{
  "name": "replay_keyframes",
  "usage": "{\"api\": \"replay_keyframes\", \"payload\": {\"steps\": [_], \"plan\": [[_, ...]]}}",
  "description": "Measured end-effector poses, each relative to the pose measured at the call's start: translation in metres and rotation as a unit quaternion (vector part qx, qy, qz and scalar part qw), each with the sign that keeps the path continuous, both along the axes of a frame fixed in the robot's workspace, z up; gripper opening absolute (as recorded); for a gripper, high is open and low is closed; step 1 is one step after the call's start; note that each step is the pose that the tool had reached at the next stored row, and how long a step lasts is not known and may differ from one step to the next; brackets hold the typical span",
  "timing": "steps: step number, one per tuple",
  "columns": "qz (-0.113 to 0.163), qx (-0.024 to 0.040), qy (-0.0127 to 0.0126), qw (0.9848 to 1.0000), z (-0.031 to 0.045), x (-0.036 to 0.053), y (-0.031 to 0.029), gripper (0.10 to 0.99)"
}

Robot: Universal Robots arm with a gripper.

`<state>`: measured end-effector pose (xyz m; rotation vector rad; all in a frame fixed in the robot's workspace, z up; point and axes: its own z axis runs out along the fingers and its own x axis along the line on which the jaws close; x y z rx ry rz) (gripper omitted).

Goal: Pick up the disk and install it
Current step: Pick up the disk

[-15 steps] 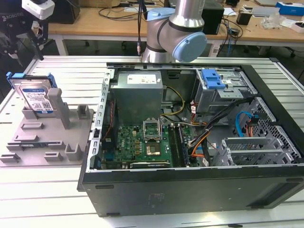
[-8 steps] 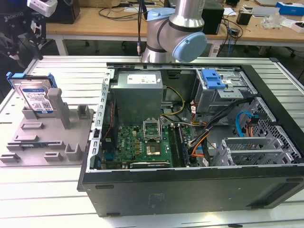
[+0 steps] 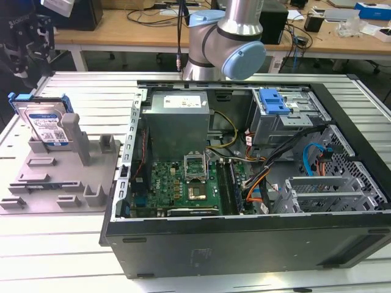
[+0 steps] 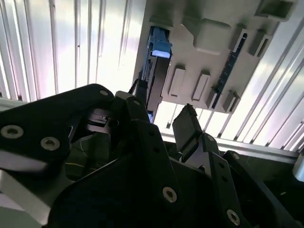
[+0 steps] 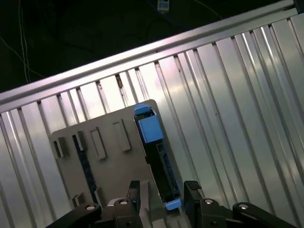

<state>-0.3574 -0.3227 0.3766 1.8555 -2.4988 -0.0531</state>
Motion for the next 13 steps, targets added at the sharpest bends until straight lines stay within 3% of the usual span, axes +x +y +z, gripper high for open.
{"api": "replay_keyframes", "payload": {"steps": [5, 11, 12, 13], "plan": [[0.053, 0.0, 0.0, 0.9986, -0.0001, 0.0, 0.0, 0.498], [0.104, 0.0, 0.0, 0.9946, -0.0001, 0.0, 0.0, 0.498], [0.104, -0.0002, -0.001, 0.9946, -0.0003, -0.0002, 0.0002, 0.498], [0.104, -0.0005, -0.0041, 0.9946, -0.0006, -0.0005, 0.0003, 0.498]]}}
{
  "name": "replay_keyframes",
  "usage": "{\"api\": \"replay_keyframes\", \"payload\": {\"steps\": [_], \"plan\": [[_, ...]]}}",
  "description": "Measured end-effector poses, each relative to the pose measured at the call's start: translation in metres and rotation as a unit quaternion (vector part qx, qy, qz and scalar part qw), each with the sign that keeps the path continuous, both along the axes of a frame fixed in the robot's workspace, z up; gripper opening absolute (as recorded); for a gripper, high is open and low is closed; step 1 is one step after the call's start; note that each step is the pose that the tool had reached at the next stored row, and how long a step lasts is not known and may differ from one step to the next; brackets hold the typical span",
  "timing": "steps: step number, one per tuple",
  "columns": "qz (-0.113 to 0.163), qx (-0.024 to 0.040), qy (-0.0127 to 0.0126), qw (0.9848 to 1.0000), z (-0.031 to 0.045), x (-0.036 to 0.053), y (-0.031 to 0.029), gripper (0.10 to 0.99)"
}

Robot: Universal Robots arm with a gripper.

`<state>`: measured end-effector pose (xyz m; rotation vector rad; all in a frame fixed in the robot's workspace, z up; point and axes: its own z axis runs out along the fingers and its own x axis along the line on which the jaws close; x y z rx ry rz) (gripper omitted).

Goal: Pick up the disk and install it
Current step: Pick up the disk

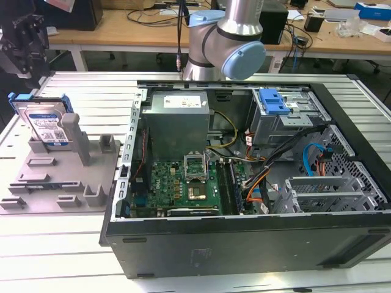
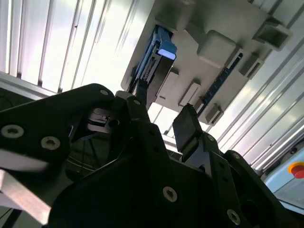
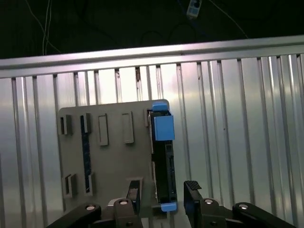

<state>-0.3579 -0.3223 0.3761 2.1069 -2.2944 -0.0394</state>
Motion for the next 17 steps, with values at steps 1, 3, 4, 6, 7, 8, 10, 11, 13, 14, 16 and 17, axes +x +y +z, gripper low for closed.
{"api": "replay_keyframes", "payload": {"steps": [1, 3, 4, 6, 7, 8, 10, 11, 13, 14, 16, 17], "plan": [[0.0, 0.0, -0.002, 1.0, -0.0002, -0.0001, 0.0, 0.498], [0.0, 0.0, -0.0061, 1.0, -0.0005, -0.0004, 0.0001, 0.498], [0.0, 0.0, -0.0071, 1.0, -0.0008, -0.0006, 0.0002, 0.498], [0.0, 0.0, -0.0078, 1.0, -0.0013, -0.002, 0.0003, 0.498], [0.0, 0.0, -0.008, 1.0, -0.0017, -0.004, 0.0007, 0.498], [0.0, 0.0, -0.008, 1.0, -0.0019, -0.006, 0.0011, 0.498], [0.0, 0.0, -0.0084, 1.0, -0.0029, -0.0146, 0.0035, 0.498], [0.0, 0.0, -0.0085, 1.0, -0.0032, -0.0166, 0.0044, 0.498], [0.001, 0.0, -0.0086, 1.0, -0.0038, -0.0202, 0.0067, 0.498], [0.002, -0.0001, -0.0086, 1.0, -0.0042, -0.0235, 0.0088, 0.498], [0.003, -0.0003, -0.0086, 1.0, -0.005, -0.0281, 0.0109, 0.498], [0.004, -0.0004, -0.0086, 1.0, -0.0053, -0.0295, 0.0112, 0.498]]}}
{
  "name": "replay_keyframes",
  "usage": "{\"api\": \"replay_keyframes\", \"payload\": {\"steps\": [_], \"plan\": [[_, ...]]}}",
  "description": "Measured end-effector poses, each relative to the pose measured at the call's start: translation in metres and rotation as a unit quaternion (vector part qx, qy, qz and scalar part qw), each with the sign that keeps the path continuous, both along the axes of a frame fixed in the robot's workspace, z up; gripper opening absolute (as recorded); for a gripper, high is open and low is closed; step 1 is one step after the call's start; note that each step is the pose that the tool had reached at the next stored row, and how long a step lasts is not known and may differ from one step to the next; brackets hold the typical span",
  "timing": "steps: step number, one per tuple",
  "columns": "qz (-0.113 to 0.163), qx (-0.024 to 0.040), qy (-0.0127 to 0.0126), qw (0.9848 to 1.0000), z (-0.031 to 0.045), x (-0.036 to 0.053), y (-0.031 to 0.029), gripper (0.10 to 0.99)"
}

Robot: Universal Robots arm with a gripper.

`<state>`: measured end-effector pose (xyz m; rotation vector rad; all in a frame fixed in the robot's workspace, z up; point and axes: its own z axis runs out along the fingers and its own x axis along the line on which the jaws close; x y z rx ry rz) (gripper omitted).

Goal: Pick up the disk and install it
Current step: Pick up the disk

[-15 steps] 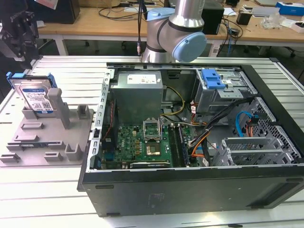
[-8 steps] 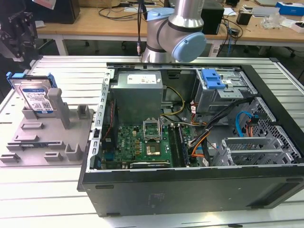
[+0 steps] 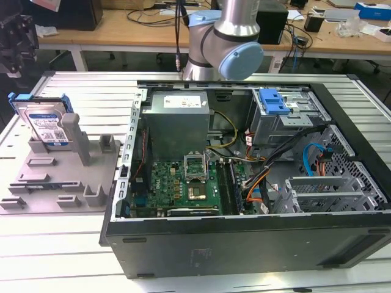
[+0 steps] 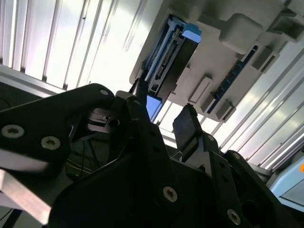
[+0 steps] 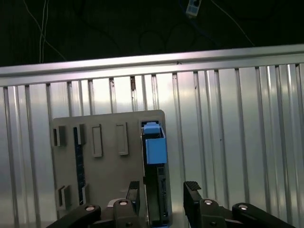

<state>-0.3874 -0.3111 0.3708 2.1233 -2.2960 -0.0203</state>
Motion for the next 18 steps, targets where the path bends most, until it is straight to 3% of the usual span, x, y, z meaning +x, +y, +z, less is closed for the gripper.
{"api": "replay_keyframes", "payload": {"steps": [2, 8, 18], "plan": [[0.005, -0.0001, 0.0, 1.0, -0.0011, -0.0047, 0.0, 0.498], [0.034, -0.0001, -0.0001, 0.9994, -0.0046, -0.0072, 0.0, 0.498], [0.035, -0.0001, -0.0001, 0.9994, -0.0137, -0.0107, -0.001, 0.498]]}}
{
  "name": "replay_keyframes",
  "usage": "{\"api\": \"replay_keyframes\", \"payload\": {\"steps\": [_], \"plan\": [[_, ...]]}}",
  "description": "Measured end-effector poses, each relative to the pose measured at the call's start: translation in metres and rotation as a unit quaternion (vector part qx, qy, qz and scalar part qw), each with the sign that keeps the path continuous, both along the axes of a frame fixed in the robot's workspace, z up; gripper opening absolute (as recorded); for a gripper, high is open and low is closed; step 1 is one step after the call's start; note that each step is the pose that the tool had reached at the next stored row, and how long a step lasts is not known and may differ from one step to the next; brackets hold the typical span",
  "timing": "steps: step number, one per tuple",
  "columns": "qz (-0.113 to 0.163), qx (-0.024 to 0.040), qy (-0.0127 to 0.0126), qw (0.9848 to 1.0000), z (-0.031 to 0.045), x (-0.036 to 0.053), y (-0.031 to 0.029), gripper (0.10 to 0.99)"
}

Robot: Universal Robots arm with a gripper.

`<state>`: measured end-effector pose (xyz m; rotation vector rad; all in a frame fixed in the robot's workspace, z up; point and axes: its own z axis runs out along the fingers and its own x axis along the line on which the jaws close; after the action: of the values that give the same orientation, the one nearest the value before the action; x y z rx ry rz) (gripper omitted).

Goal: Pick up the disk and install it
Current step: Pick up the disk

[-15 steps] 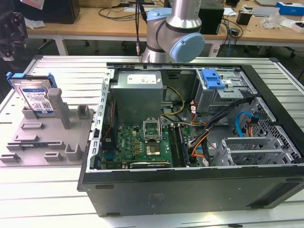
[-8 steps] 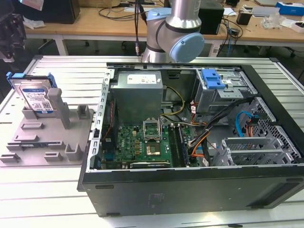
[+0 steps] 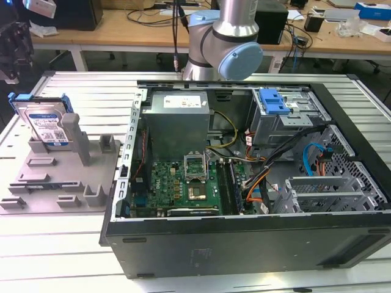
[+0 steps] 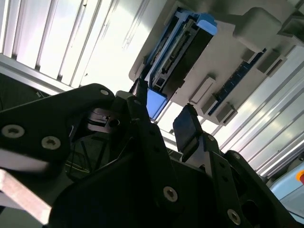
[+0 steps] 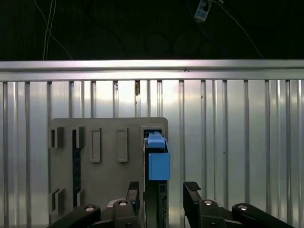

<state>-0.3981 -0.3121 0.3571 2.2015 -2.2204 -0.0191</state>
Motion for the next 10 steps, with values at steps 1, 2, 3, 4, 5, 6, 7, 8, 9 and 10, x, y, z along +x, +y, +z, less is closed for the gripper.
{"api": "replay_keyframes", "payload": {"steps": [1, 2, 3, 4, 5, 6, 7, 8, 9, 10], "plan": [[0.0, 0.0, -0.0001, 1.0, -0.0008, -0.0008, 0.0001, 0.498], [0.0, 0.0, 0.0, 1.0, -0.0014, -0.0017, 0.0, 0.498], [0.0, 0.0, 0.0, 1.0, -0.002, -0.0027, 0.0, 0.498], [0.0, 0.0, 0.0, 1.0, -0.0027, -0.0038, 0.0, 0.498], [0.0, 0.0, -0.0001, 1.0, -0.0039, -0.005, 0.0, 0.498], [0.0, -0.0001, 0.0, 1.0, -0.0048, -0.0057, -0.0001, 0.498], [0.0, 0.0, 0.0, 1.0, -0.0054, -0.0059, 0.0, 0.498], [0.0, -0.0001, 0.0001, 1.0, -0.006, -0.0061, 0.0, 0.498], [0.0, 0.0, 0.0001, 1.0, -0.0066, -0.0061, 0.0, 0.498], [0.0, 0.0, 0.0001, 1.0, -0.0072, -0.0061, 0.0, 0.498]]}}
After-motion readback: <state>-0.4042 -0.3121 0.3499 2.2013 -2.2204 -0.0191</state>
